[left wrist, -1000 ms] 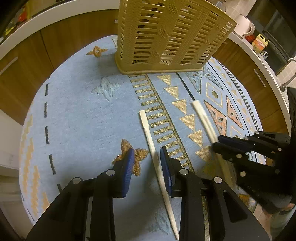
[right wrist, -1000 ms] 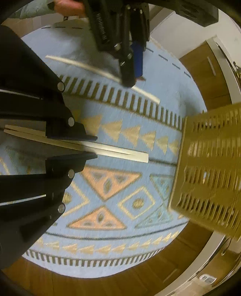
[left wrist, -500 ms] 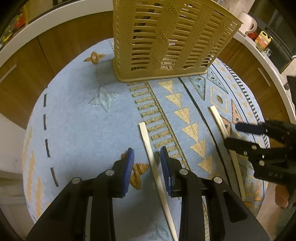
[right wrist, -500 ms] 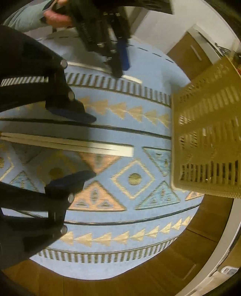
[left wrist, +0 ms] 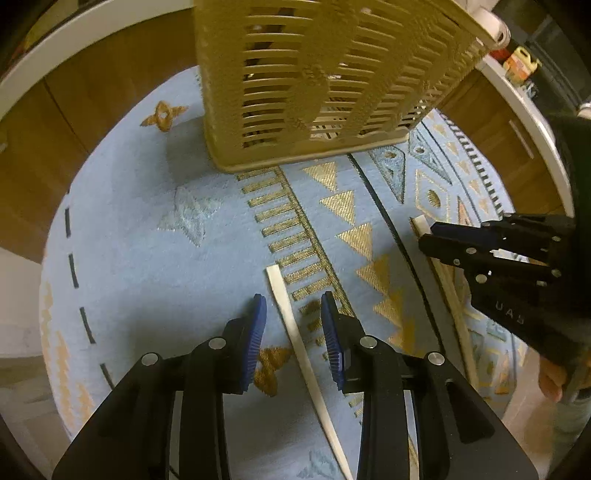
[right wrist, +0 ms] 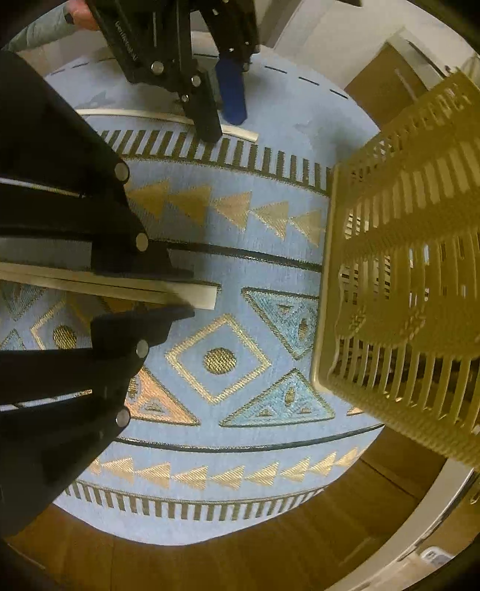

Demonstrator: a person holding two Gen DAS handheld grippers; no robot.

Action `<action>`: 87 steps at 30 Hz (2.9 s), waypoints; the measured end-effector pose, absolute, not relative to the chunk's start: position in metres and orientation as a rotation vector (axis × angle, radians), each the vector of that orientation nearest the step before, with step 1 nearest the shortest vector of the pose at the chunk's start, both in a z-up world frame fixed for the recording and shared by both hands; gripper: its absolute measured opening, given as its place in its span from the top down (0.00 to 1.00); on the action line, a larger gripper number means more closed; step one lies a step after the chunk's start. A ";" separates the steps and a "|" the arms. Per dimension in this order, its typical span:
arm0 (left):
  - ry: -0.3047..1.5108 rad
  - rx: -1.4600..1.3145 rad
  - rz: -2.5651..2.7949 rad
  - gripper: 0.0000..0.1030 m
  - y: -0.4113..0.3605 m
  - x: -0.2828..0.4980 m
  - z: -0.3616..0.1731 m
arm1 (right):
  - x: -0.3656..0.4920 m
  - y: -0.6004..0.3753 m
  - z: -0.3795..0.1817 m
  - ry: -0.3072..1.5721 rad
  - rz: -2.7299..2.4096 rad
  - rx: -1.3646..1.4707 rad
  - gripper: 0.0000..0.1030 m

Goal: Organize utensils
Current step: 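Close the left tool on a wooden chopstick while the right tool closes on another chopstick, then lift both chopsticks with both tools and carry them above the caddy, then open both tools to drop the chopsticks into the caddy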

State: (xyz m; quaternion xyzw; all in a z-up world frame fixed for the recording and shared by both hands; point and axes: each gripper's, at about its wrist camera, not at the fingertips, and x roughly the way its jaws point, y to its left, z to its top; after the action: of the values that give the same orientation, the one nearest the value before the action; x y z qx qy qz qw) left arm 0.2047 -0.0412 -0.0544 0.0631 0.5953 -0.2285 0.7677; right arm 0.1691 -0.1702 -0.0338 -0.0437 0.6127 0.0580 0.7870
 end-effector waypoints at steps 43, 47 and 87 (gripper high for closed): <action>0.409 -0.124 -0.457 0.96 -0.005 0.098 0.156 | 0.027 -0.202 0.169 0.377 0.391 0.138 0.89; 0.351 -0.134 -0.439 0.96 -0.006 0.108 0.173 | 0.039 -0.206 0.185 0.352 0.363 0.132 0.89; 0.066 -0.092 -0.210 0.95 -0.058 0.220 0.163 | 0.161 -0.245 0.174 0.251 0.159 0.089 0.89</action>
State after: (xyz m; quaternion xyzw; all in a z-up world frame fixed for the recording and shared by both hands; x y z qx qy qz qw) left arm 0.2200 -0.0581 0.1632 -0.0460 0.0330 -0.1049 0.9929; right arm 0.1606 -0.2453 0.1745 0.0446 0.1249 0.0793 0.9880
